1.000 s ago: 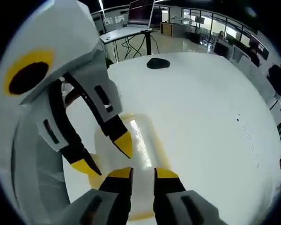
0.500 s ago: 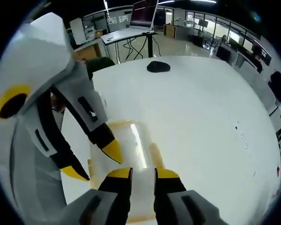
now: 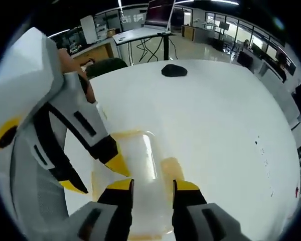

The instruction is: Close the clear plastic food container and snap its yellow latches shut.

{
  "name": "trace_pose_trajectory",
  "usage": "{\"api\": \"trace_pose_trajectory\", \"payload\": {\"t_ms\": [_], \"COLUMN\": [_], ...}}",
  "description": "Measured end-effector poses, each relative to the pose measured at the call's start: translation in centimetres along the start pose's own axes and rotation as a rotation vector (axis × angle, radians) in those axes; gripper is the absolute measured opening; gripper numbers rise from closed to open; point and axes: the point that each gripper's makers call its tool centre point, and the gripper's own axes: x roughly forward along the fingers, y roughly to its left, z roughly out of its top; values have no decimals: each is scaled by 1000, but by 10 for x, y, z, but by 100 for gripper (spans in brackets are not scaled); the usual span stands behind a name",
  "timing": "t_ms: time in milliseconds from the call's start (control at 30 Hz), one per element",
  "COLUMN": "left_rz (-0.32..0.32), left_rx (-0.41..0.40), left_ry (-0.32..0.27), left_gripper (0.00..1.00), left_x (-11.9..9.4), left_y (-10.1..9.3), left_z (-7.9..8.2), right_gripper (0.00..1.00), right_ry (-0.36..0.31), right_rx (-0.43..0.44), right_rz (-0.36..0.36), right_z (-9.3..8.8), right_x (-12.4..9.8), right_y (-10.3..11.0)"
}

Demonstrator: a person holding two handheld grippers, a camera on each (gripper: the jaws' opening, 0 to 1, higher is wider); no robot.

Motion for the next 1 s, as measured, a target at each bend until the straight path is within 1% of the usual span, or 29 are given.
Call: {"api": "trace_pose_trajectory", "payload": {"t_ms": [167, 233, 333, 367, 400, 467, 500, 633, 667, 800, 900, 933, 967, 1000], "left_rz": [11, 26, 44, 46, 58, 65, 71, 81, 86, 101, 114, 126, 134, 136], "left_rx": [10, 45, 83, 87, 100, 114, 120, 142, 137, 116, 156, 206, 227, 226], "left_ry": [-4, 3, 17, 22, 26, 27, 26, 28, 29, 28, 44, 57, 60, 64], "left_gripper": [44, 44, 45, 45, 45, 45, 45, 43, 43, 41, 42, 42, 42, 43], "left_x": [0, 1, 2, 3, 3, 3, 4, 5, 5, 5, 6, 7, 8, 9], "left_y": [0, -1, -3, -4, -3, -4, -3, -2, -1, 0, -1, -1, -1, -2], "left_z": [0, -2, -3, -4, -4, -4, -4, -4, -4, -3, -4, -6, -6, -7], "right_gripper": [30, 31, 32, 31, 32, 33, 34, 36, 36, 35, 35, 35, 35, 35], "right_ry": [5, -1, 42, 7, 13, 4, 13, 20, 22, 31, 45, 57, 63, 69], "right_rx": [-4, 7, 40, 59, 66, 40, 32, 30, 31, -17, -39, -60, -68, -78], "right_rz": [36, 50, 73, 93, 92, 112, 132, 153, 159, 179, 189, 192, 194, 195], "right_z": [0, 1, -13, -9, -11, -11, -12, -12, -12, -11, -10, -9, -9, -9], "right_x": [2, 3, 8, 7, 7, 6, 7, 8, 8, 10, 10, 10, 10, 11], "right_y": [1, 1, -1, 0, -1, 1, 3, 3, 3, 4, 5, 6, 6, 7]}}
